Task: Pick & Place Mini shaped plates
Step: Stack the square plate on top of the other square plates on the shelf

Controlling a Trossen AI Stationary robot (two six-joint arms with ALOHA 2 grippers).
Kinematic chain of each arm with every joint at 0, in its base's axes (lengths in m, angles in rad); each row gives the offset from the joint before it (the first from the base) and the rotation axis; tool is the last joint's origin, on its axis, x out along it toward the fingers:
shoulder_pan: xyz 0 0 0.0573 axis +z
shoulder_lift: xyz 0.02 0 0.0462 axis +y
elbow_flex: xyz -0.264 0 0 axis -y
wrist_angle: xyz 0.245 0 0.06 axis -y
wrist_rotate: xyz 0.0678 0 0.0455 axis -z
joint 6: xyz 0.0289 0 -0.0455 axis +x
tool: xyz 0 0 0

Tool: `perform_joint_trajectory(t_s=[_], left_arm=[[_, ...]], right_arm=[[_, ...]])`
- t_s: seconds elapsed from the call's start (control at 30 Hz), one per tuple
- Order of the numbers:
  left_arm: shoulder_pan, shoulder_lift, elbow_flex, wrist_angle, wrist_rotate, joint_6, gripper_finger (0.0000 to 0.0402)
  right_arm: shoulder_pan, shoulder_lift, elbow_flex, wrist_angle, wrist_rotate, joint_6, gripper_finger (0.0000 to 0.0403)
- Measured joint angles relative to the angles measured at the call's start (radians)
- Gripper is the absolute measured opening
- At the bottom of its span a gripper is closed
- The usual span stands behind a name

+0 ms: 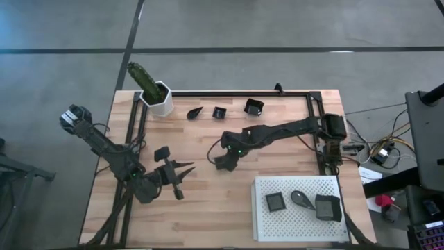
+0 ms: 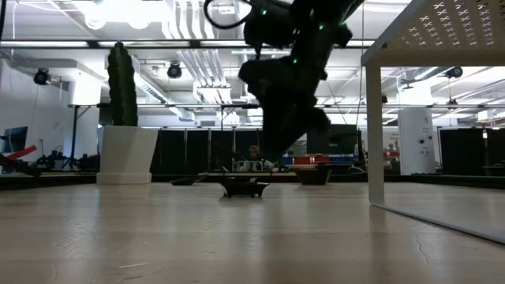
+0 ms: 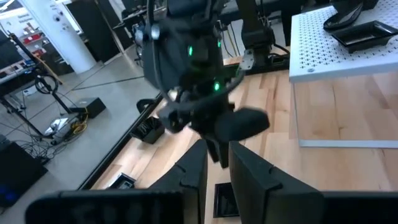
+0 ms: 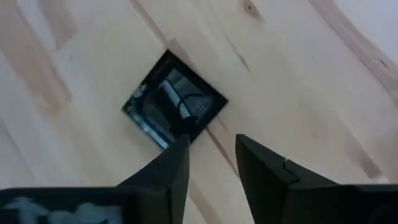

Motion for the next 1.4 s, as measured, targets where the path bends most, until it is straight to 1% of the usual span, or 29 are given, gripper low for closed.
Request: perform_joint_trajectory(t_s=[0.23,0.4,0.7,0.83,1.03,1.17,1.4], left_arm=[[0.000,0.000,-0.003,0.000,0.000,0.001,0.0062],[0.000,0.000,-0.005,0.000,0.000,0.001,0.0062],[0.000,0.000,-0.007,0.000,0.000,0.002,0.0062],[0.000,0.000,-0.007,0.000,0.000,0.002,0.0062],[0.000,0.000,-0.007,0.001,0.000,0.002,0.0062],[0.000,0.000,-0.007,0.001,0.000,0.002,0.0062],[0.000,0.000,-0.007,0.001,0.000,0.002,0.0062]], right_arm=[[-0.026,0.079,0.001,0.041,-0.055,0.027,0.0139],[-0.028,0.109,0.001,0.086,-0.096,0.033,0.0136],[-0.031,0.110,0.000,0.110,-0.097,0.034,0.0123],[-0.031,0.135,-0.001,0.112,-0.097,0.034,0.0123],[-0.031,0.139,-0.001,0.134,-0.099,0.020,0.0126],[-0.030,0.135,-0.002,0.134,-0.099,0.022,0.0105],[-0.029,0.137,-0.003,0.132,-0.099,0.017,0.0035]])
